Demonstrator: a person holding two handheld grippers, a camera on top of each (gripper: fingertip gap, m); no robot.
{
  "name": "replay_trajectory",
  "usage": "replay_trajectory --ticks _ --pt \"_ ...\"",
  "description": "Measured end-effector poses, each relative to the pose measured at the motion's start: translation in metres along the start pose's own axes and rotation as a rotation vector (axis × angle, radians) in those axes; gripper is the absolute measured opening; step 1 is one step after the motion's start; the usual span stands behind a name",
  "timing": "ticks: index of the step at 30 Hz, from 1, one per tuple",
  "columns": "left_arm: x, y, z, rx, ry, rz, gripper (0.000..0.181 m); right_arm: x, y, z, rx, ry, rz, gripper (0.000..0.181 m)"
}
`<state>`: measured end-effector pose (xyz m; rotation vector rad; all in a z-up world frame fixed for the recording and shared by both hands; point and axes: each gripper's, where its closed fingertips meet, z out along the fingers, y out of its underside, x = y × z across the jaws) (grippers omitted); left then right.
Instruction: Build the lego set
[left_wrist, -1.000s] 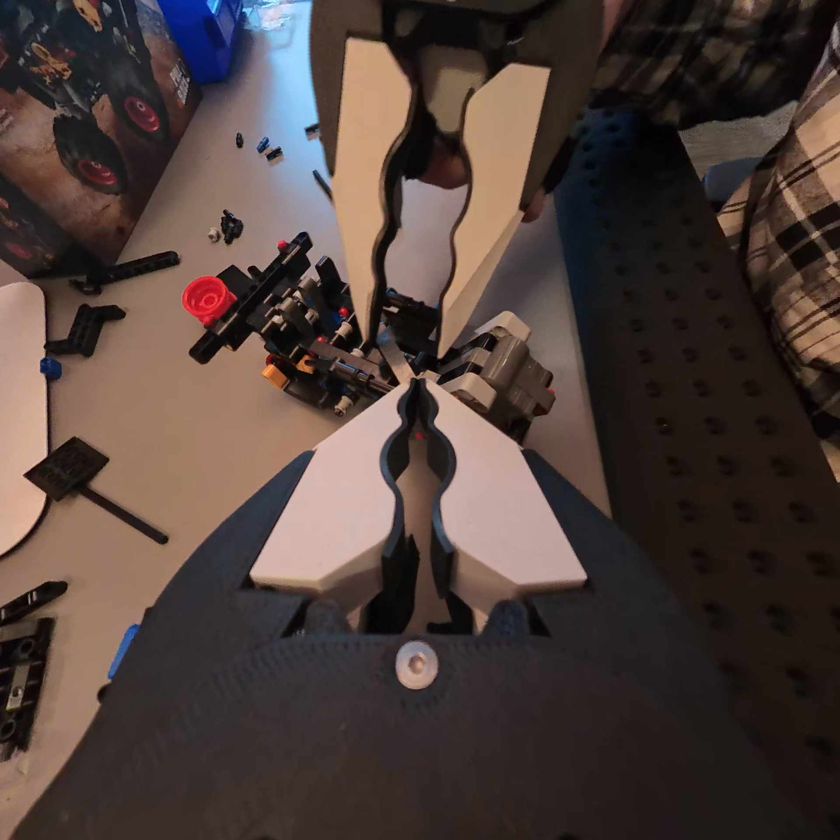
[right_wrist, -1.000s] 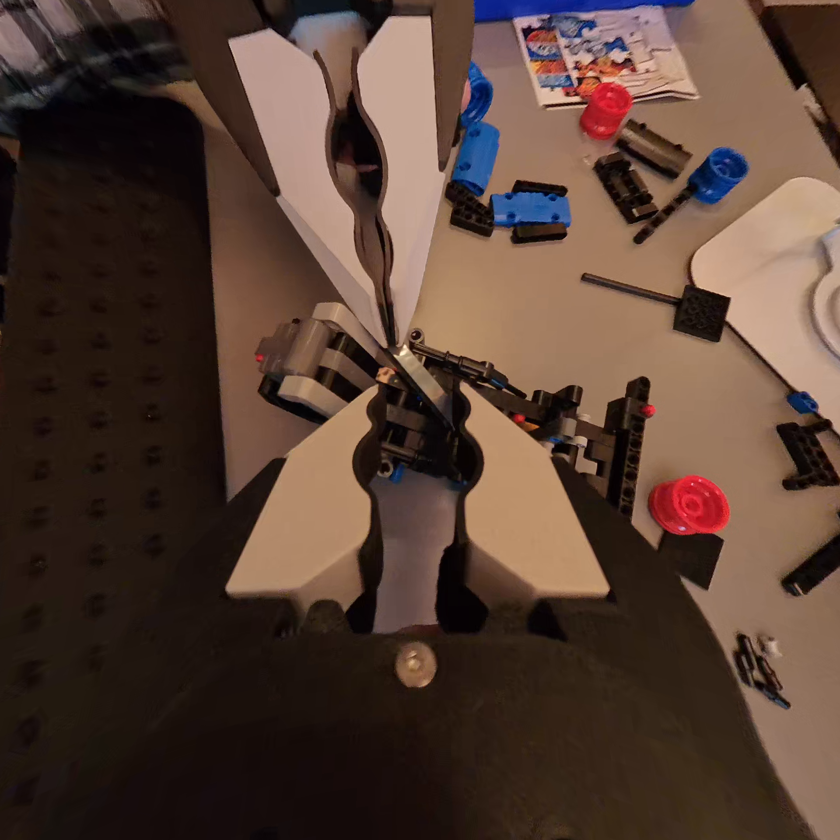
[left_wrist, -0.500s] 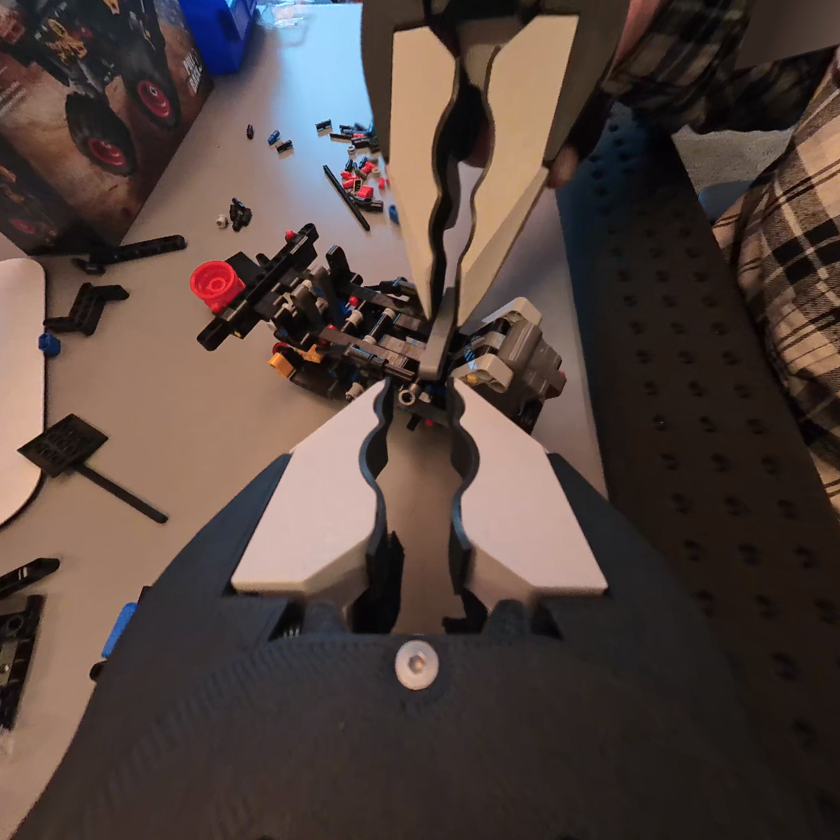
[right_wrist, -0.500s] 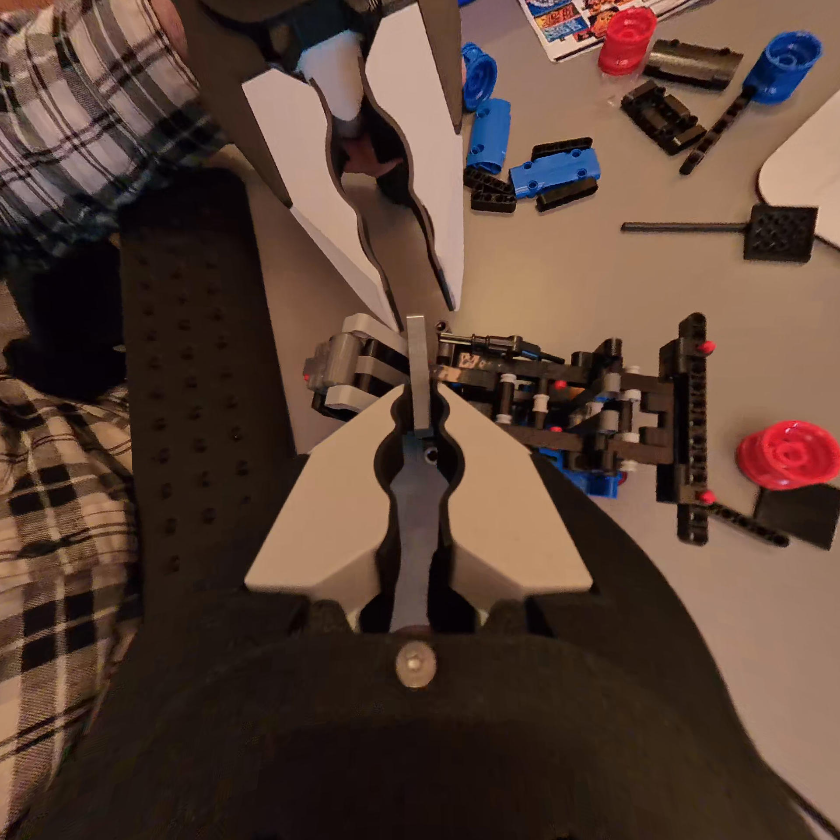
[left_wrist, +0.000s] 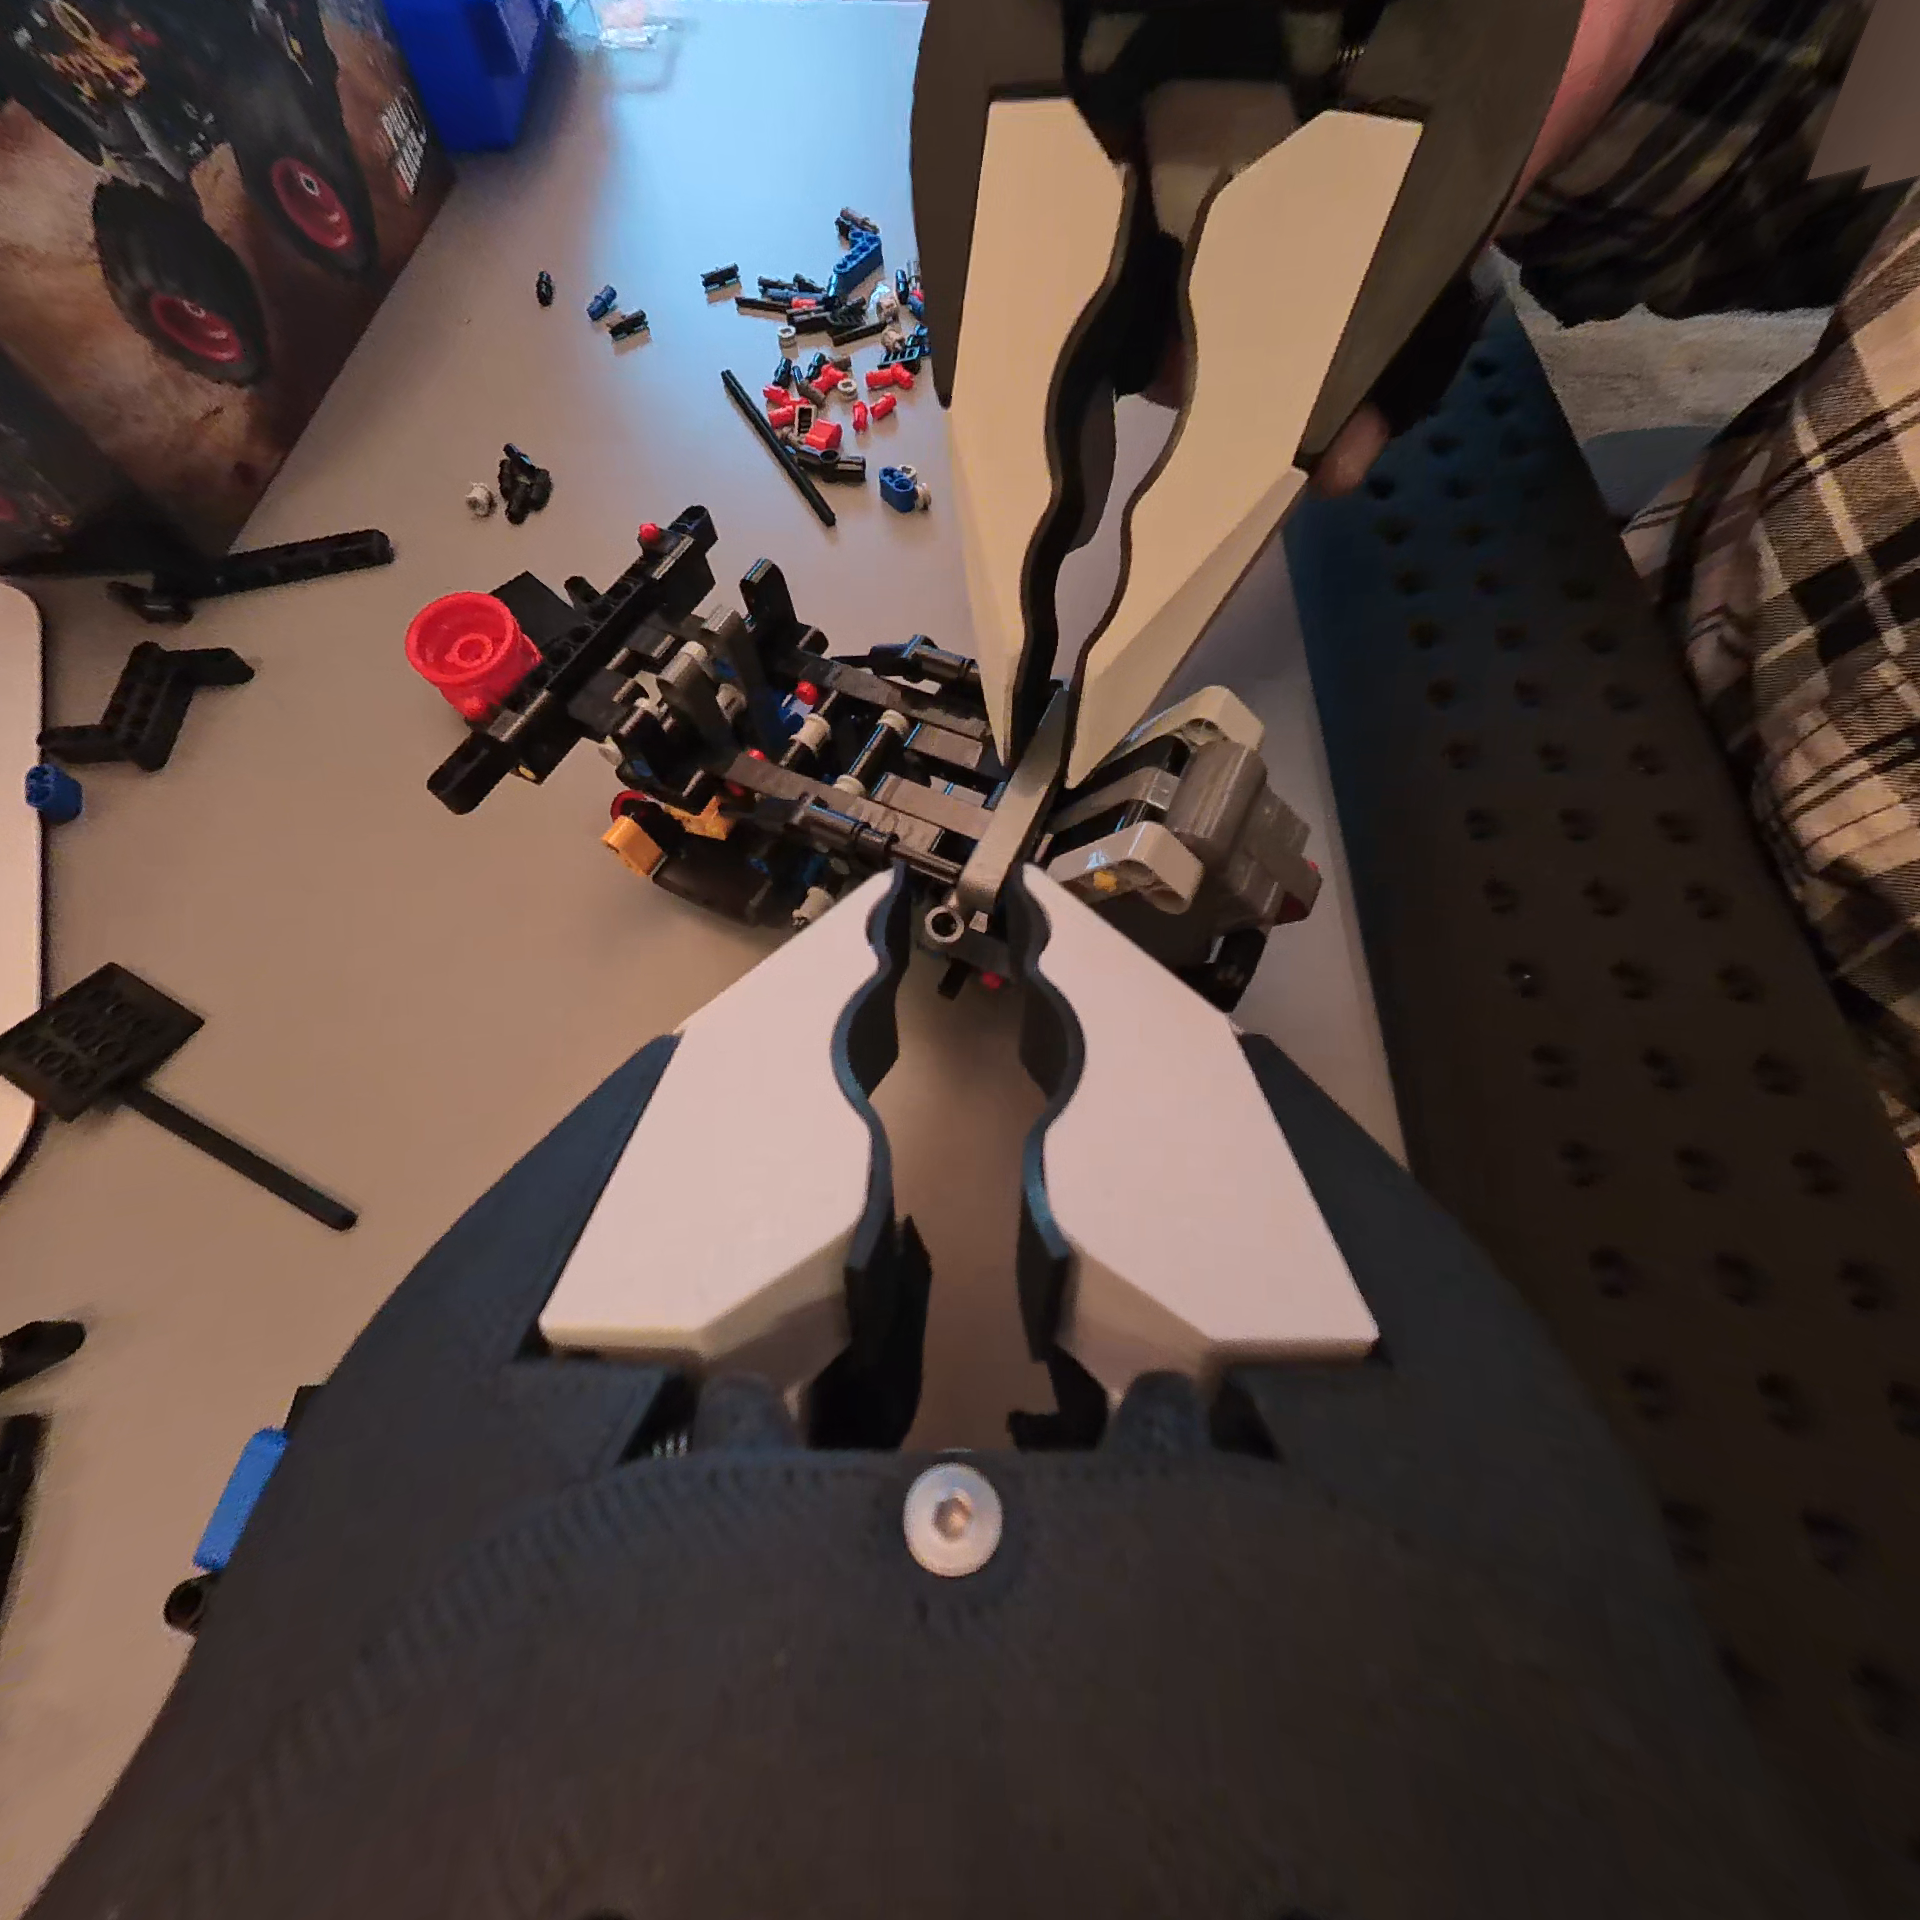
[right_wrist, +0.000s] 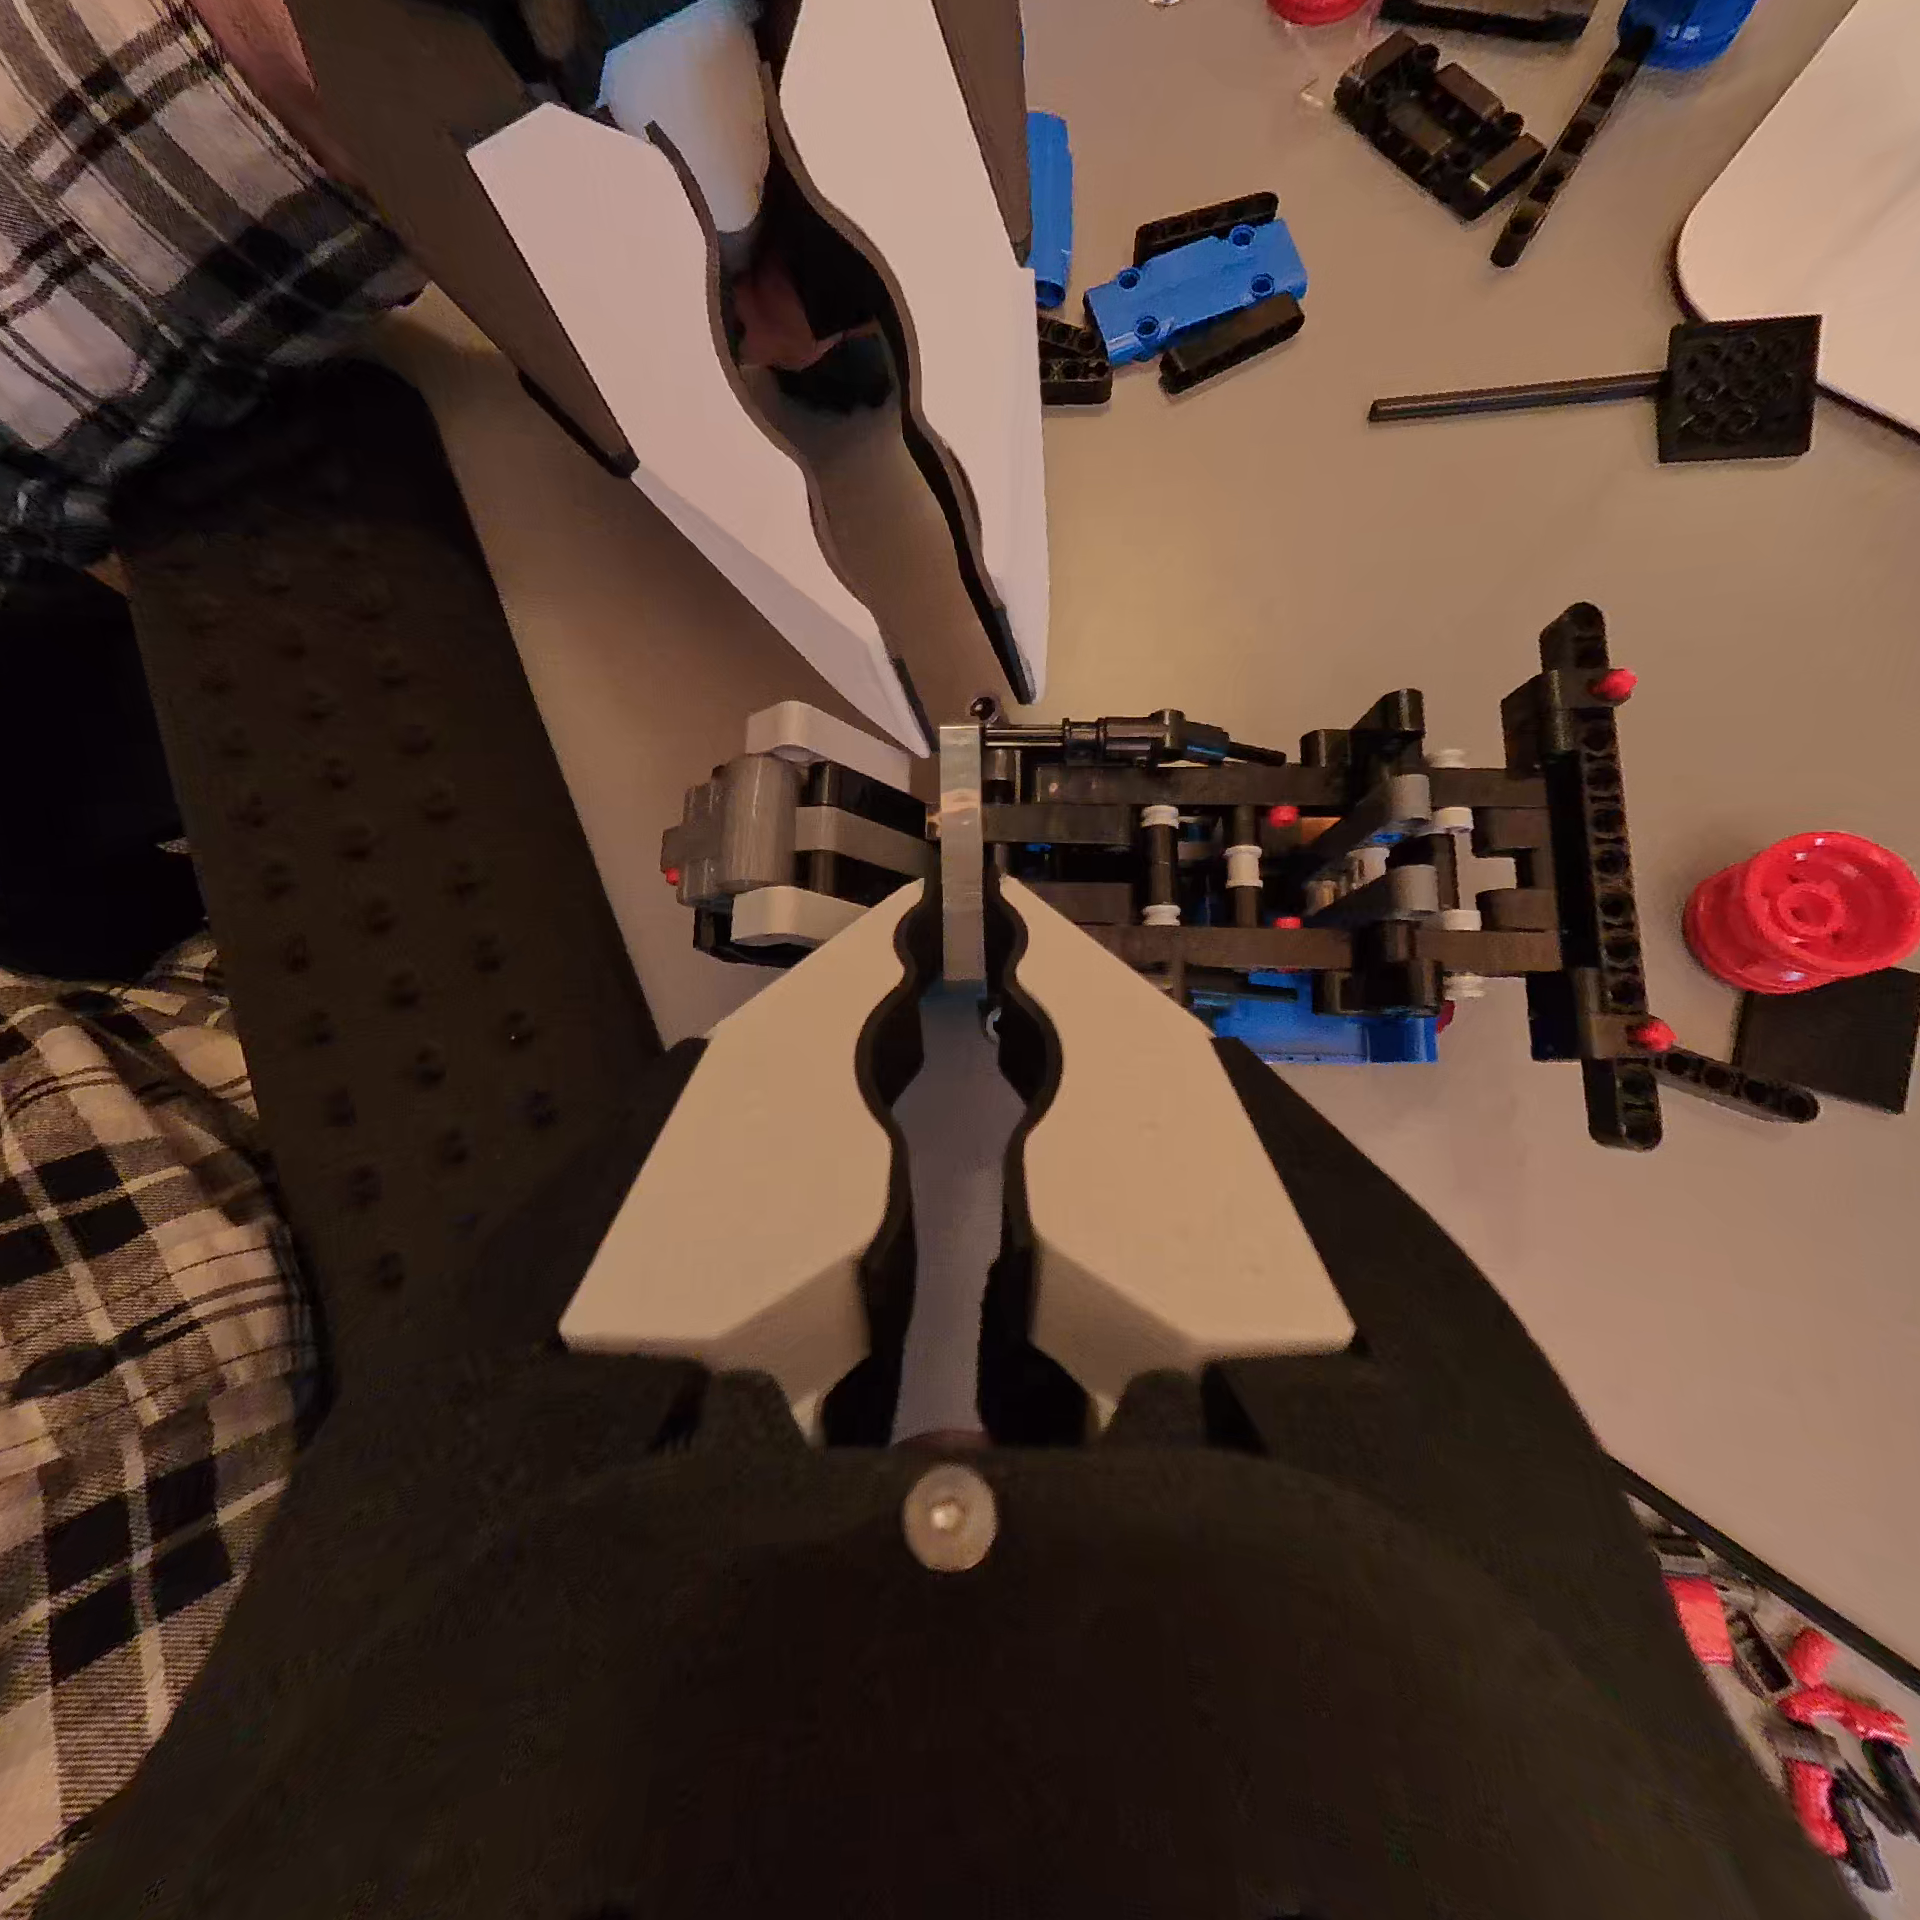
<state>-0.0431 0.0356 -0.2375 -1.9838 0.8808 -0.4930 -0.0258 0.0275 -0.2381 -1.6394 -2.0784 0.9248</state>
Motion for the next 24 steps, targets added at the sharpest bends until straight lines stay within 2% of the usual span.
replay_trajectory --ticks 18,24 --pt "-0.003 -0.003 0.005 0.02 -0.009 0.009 0.014 0.003 0.001 -0.002 0.085 0.026 0.069 0.007" --pt "-0.003 -0.004 0.004 0.022 -0.022 0.021 0.014 0.008 0.001 -0.018 0.141 0.05 0.019 0.03"
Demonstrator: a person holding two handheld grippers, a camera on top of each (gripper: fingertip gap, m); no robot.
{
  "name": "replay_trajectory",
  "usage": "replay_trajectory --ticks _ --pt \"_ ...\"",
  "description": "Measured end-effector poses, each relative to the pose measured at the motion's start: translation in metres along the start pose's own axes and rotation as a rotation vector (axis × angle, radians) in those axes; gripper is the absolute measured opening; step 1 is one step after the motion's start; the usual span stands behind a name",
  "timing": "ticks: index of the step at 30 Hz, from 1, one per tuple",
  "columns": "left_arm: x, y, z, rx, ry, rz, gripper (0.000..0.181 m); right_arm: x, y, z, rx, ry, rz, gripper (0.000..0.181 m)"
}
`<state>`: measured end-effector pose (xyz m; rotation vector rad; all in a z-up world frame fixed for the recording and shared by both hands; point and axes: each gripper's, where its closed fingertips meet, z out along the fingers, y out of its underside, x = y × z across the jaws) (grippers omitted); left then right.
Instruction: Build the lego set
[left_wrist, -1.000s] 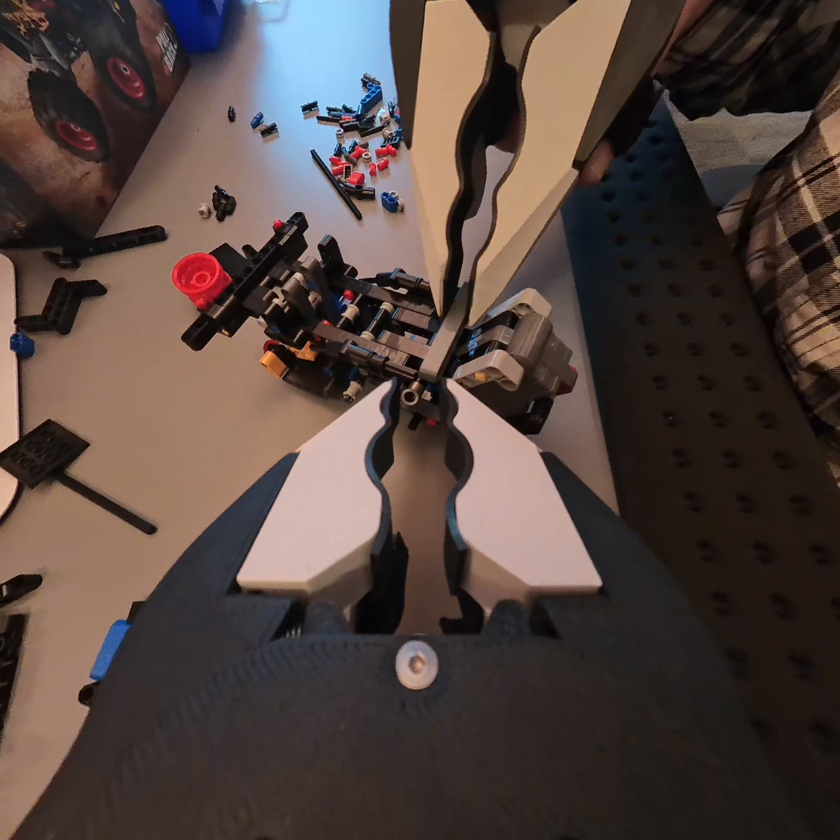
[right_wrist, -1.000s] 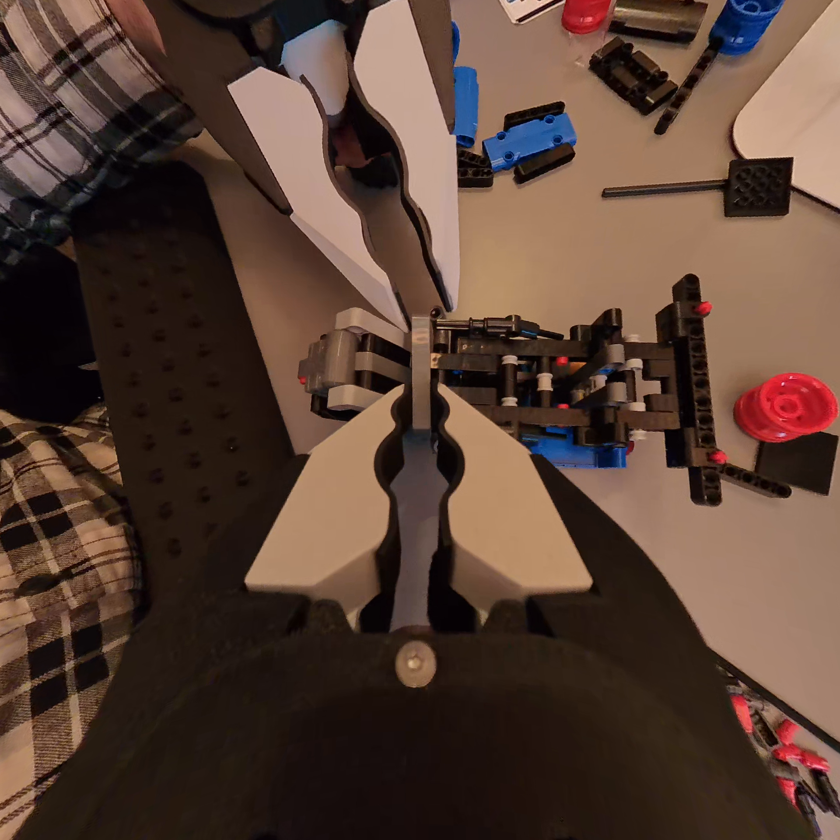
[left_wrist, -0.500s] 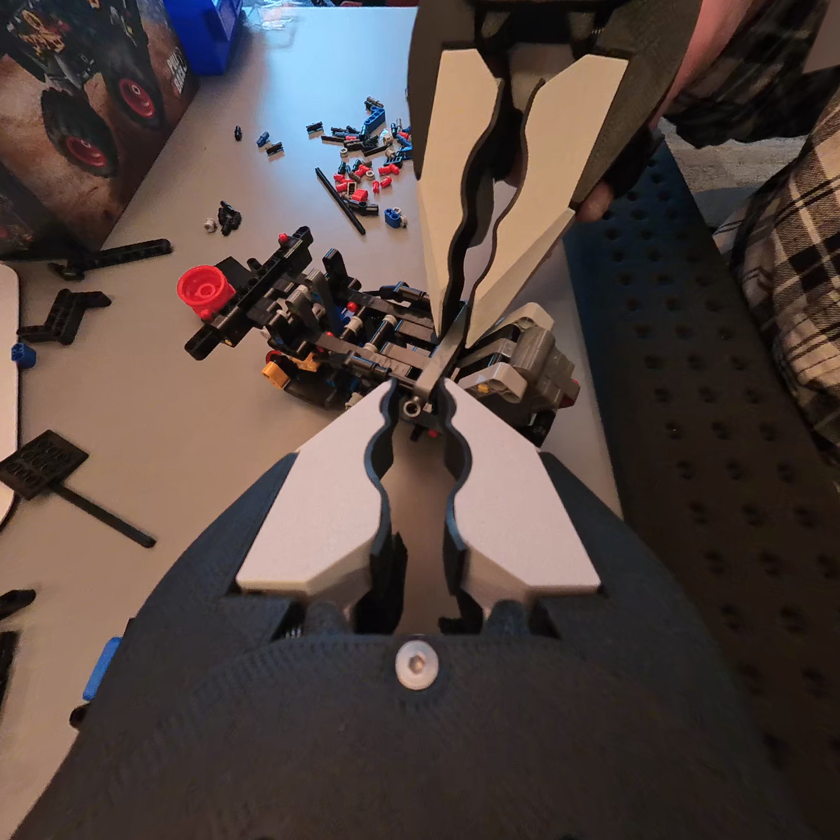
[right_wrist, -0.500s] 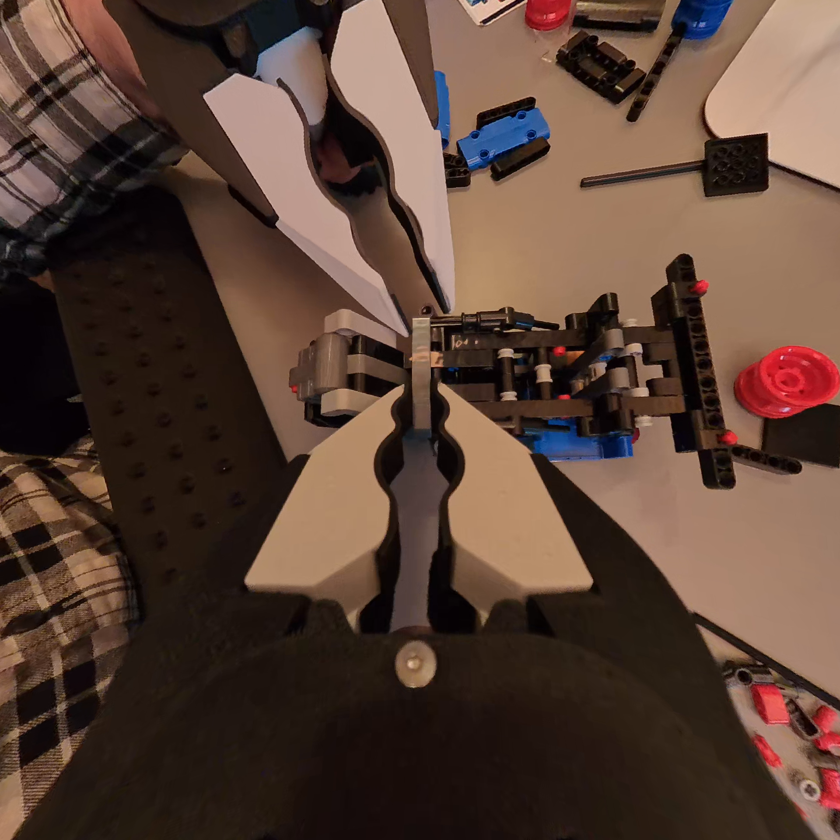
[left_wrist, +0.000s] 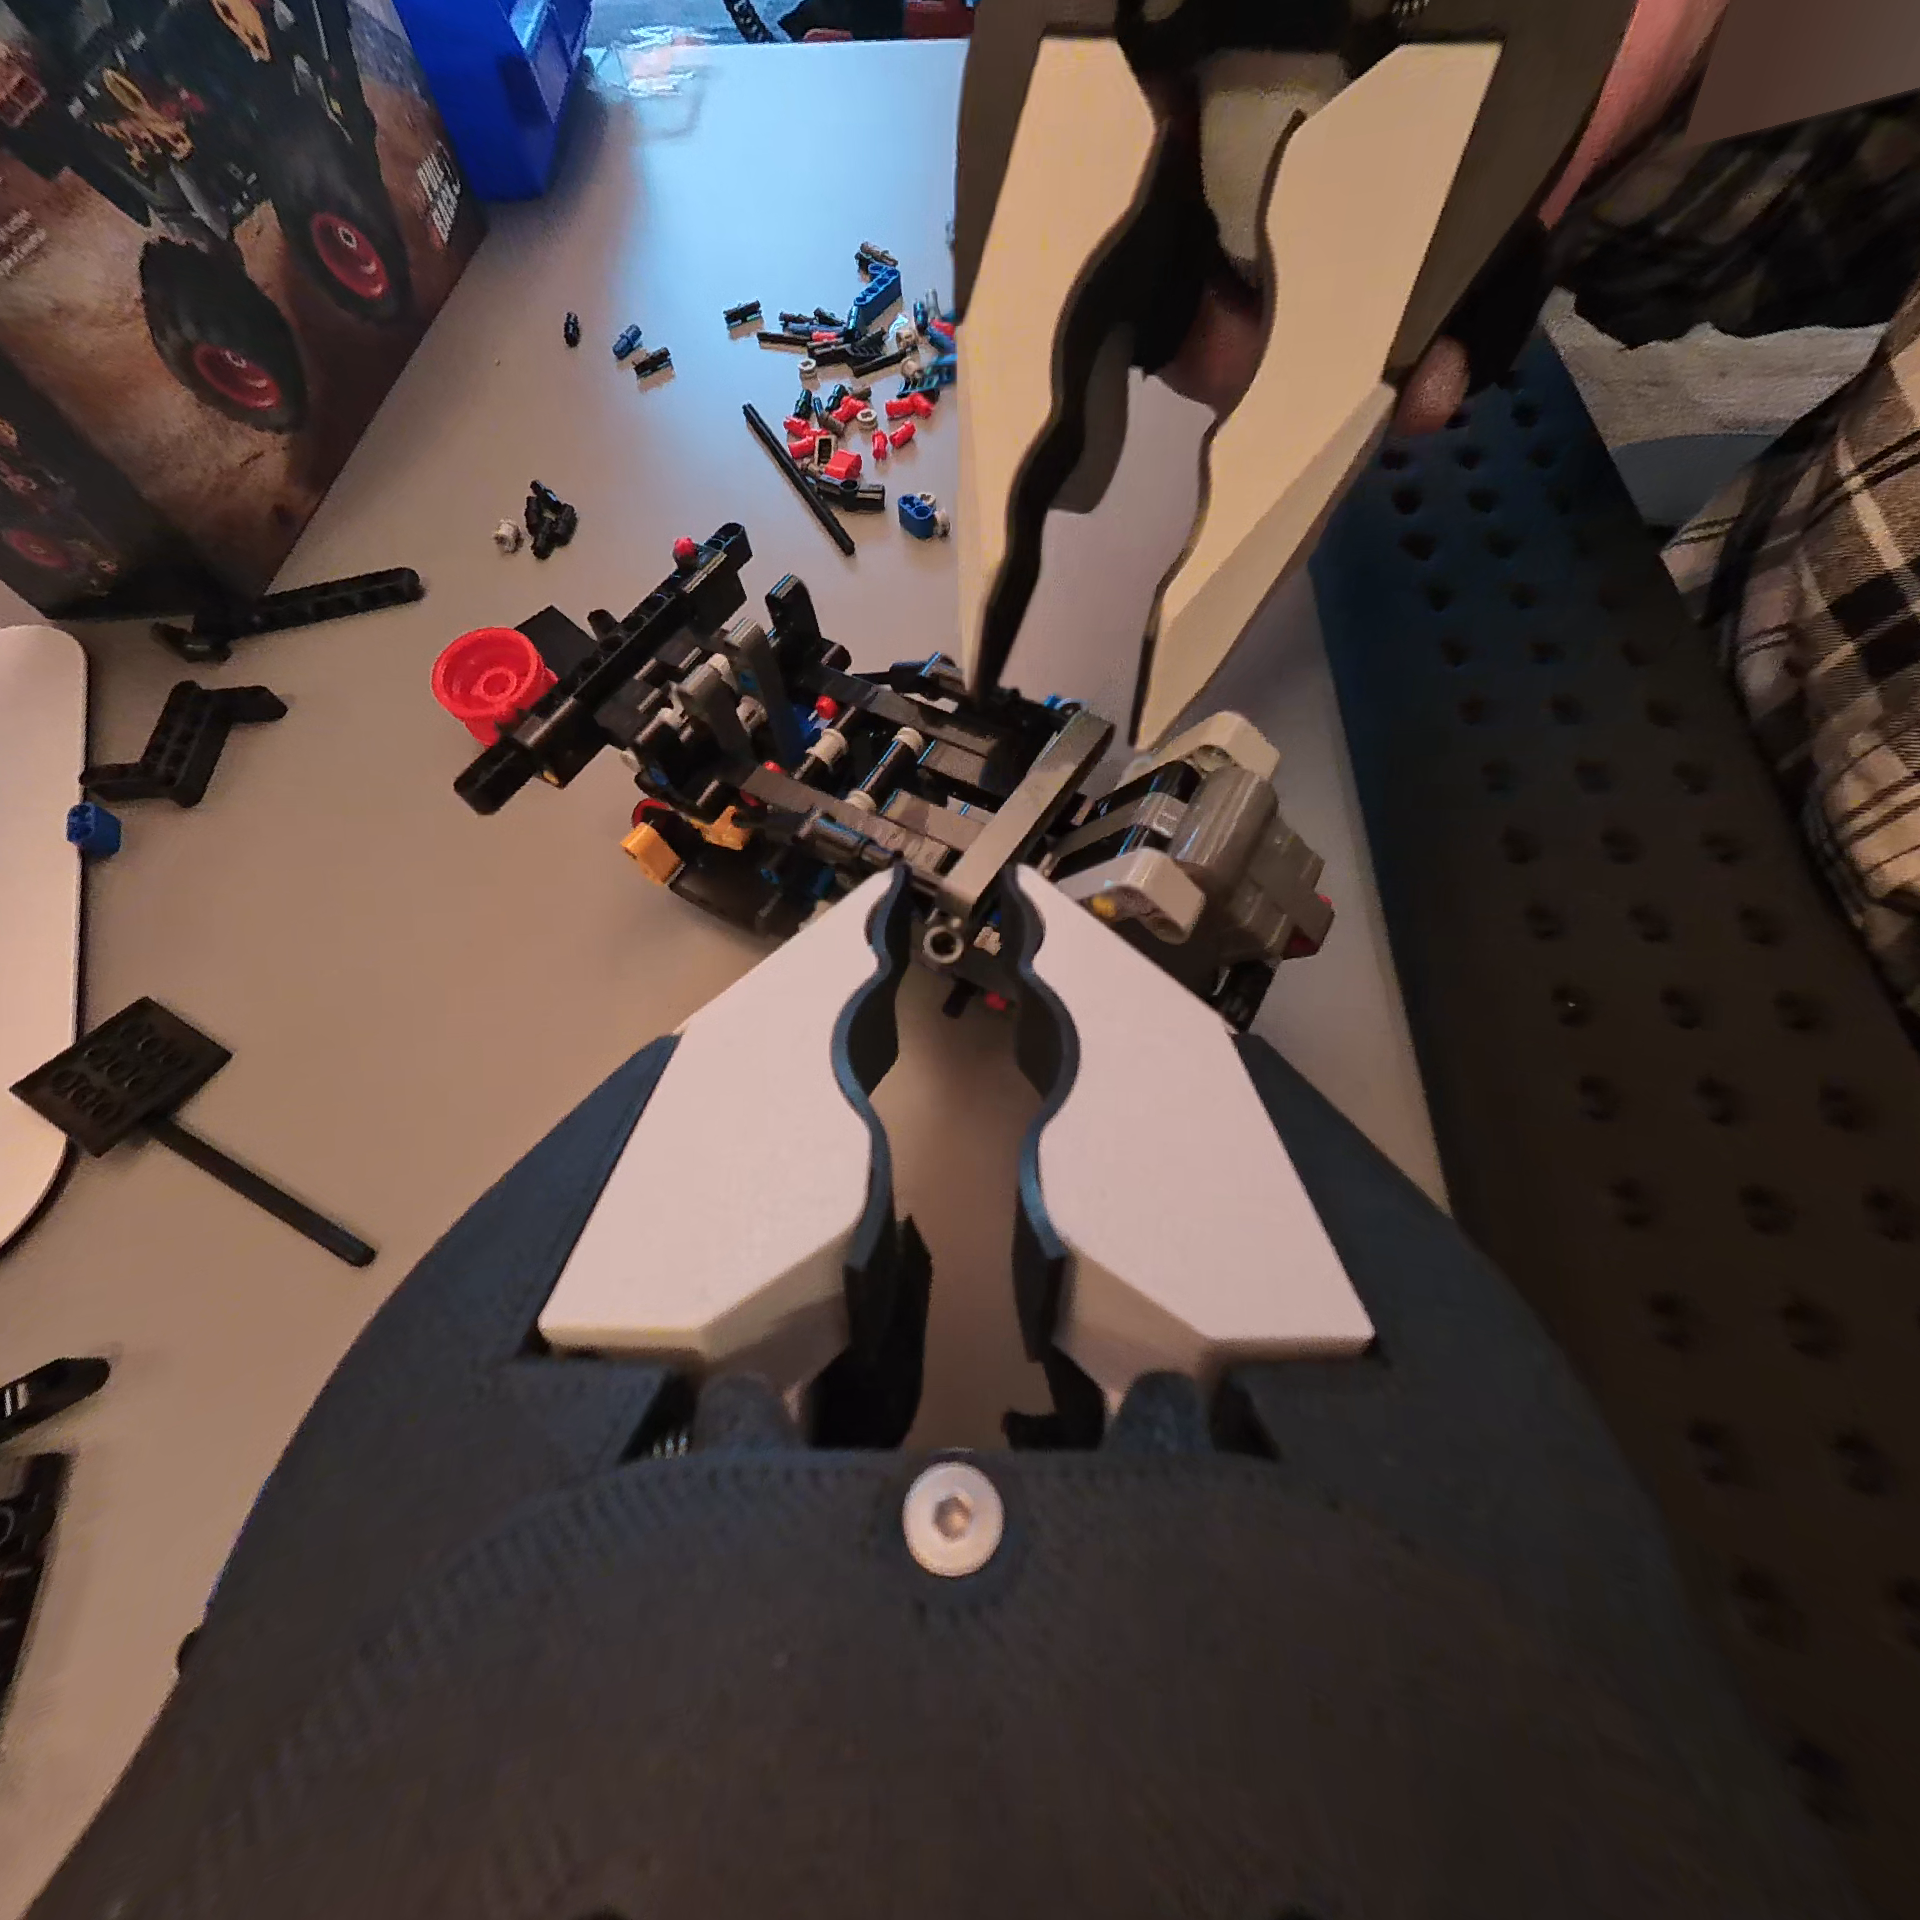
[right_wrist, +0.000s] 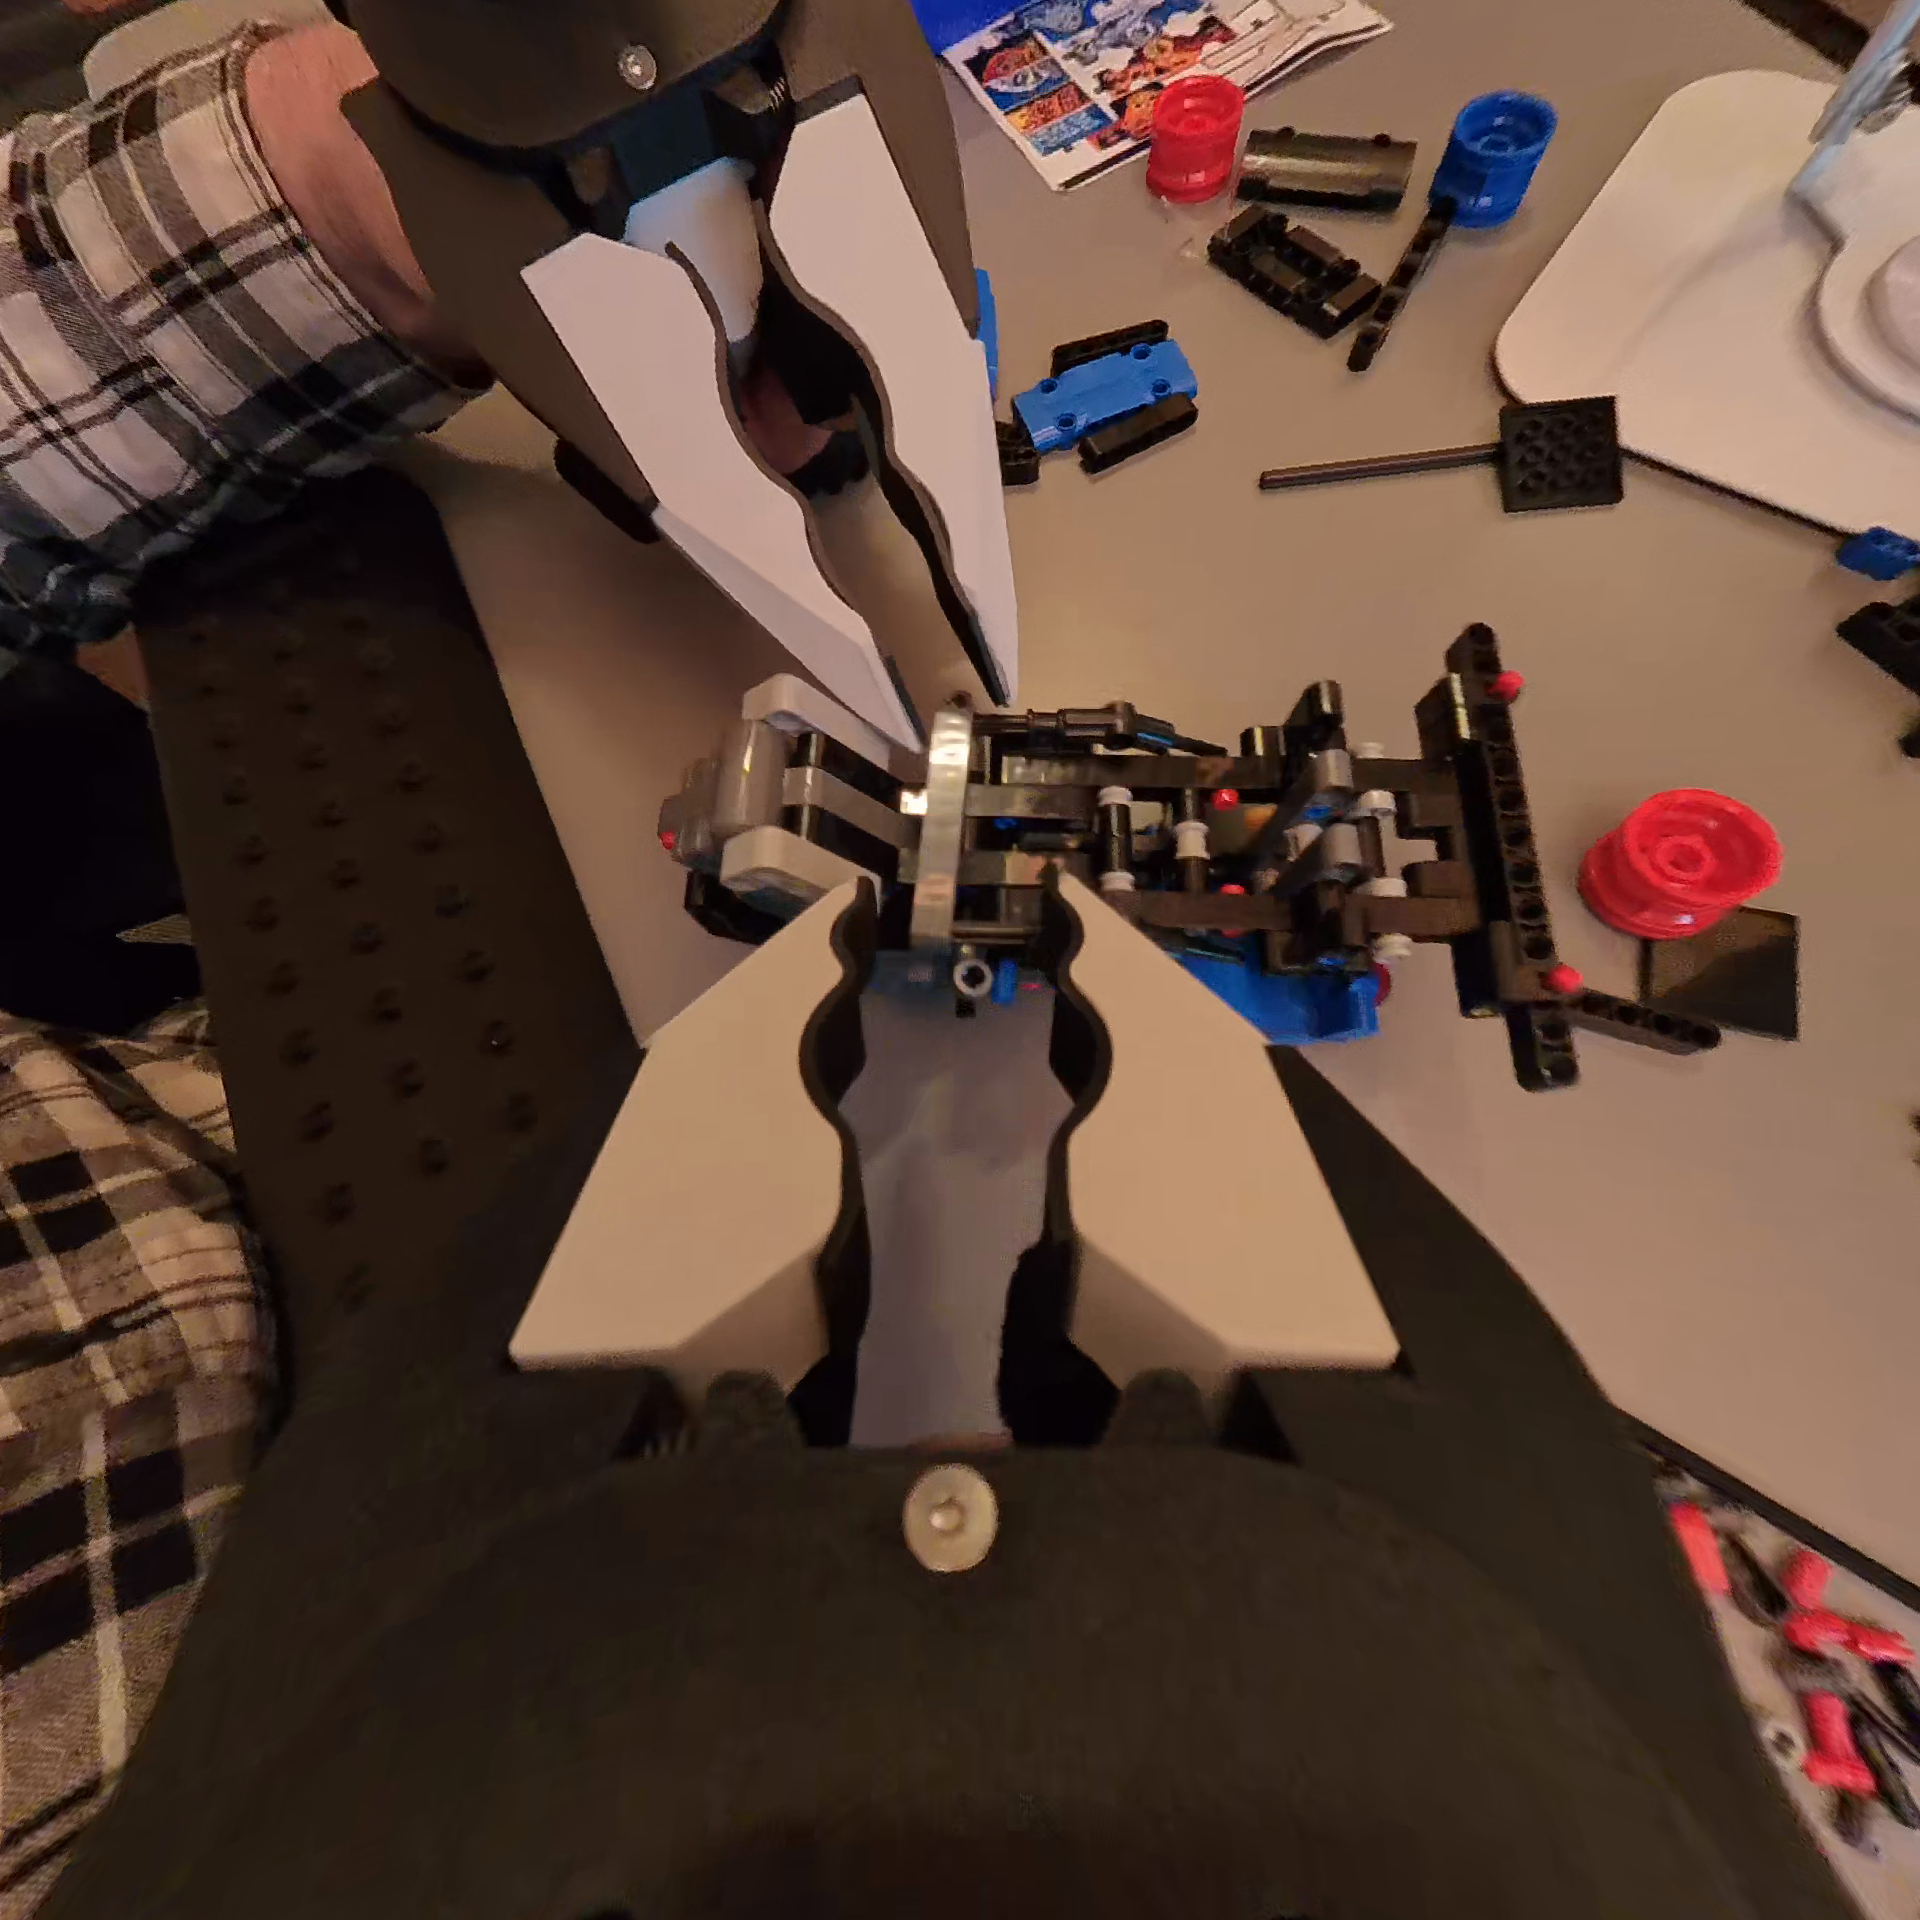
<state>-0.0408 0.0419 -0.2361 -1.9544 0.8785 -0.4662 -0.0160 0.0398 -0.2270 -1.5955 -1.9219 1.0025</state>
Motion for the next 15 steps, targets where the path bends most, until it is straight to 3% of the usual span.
replay_trajectory --ticks 5,15 --pt "0.001 -0.001 0.001 -0.006 0.0 0.008 0.014 0.006 0.015 -0.005 -0.025 0.006 -0.008 0.03" --pt "0.001 -0.001 0.0 -0.013 -0.004 0.003 0.014 0.008 0.014 -0.004 0.004 0.036 -0.029 0.032"
